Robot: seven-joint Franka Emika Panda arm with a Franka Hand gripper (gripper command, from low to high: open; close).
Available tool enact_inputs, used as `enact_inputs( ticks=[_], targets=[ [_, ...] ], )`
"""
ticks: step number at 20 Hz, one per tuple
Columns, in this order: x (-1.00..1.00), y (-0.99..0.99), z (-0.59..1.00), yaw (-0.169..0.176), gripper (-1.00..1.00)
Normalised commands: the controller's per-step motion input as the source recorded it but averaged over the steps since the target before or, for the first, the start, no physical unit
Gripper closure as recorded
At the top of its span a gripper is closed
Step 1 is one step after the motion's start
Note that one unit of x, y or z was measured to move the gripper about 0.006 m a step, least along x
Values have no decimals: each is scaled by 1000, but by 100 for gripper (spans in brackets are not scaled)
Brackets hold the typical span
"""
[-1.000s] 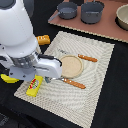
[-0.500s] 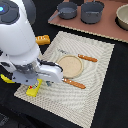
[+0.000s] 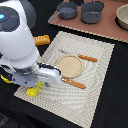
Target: Interact with the objects in diverse but meaningful ways.
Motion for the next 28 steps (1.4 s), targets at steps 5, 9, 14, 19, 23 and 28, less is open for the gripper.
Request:
enact_inputs(
  ticks=[5, 9, 14, 19, 23, 28],
  targets=[
    [143, -34, -99, 0, 100],
    [91, -38, -24, -2, 100],
    [449, 299, 967, -52, 100],
    [794, 500, 1000, -35, 100],
    [894, 584, 1000, -2, 100],
    [851, 619, 990, 0, 100]
  ],
)
